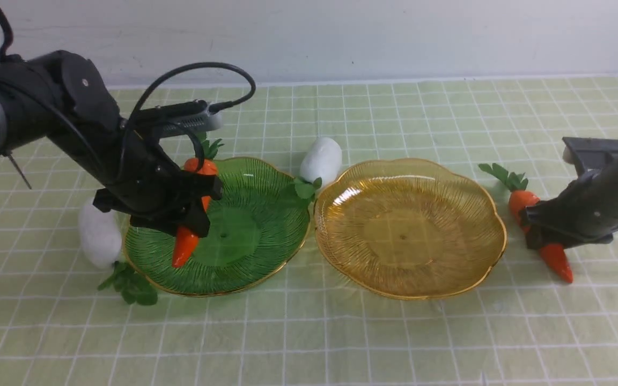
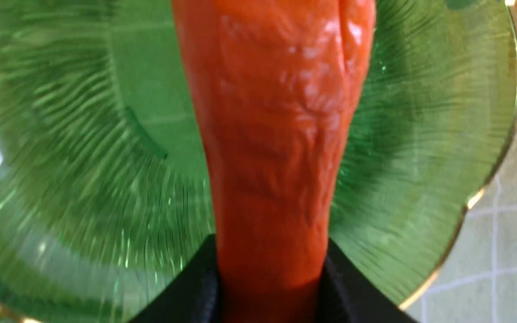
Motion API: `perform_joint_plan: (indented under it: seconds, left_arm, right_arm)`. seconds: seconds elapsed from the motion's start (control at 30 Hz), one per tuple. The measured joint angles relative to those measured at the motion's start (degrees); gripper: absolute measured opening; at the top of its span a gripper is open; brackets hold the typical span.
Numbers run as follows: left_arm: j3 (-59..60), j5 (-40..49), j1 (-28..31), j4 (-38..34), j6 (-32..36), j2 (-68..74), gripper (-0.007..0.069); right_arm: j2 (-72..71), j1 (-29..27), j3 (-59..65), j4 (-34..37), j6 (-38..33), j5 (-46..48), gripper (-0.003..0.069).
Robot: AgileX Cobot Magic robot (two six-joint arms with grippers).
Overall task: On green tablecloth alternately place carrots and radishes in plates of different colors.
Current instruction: 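Pick up the carrot and put it on the nearest plate, then pick up the vegetable and place it in the green plate with the right gripper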
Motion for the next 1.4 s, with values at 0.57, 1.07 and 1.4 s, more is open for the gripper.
perform_joint_plan:
  seconds: [0.57, 1.07, 1.4]
  left_arm:
    - [-3.6, 0.2, 0.4, 0.7, 2.9, 4.6, 0.0505]
    - [-8.6, 12.8, 19.6, 4.2, -3.1, -5.4, -0.0007]
    - [-8.4, 9.2, 22.5, 0.8, -3.1, 0.8, 0.0212]
  right_arm:
    - [-7.9, 17.7, -13.3, 27.4, -8.4, 7.3, 0.0211]
    - [17.7, 31.8, -39.0, 32.6, -3.3, 11.8, 0.0297]
    - [20.7, 31.7, -48.5, 23.4, -1.9, 22.0, 0.056]
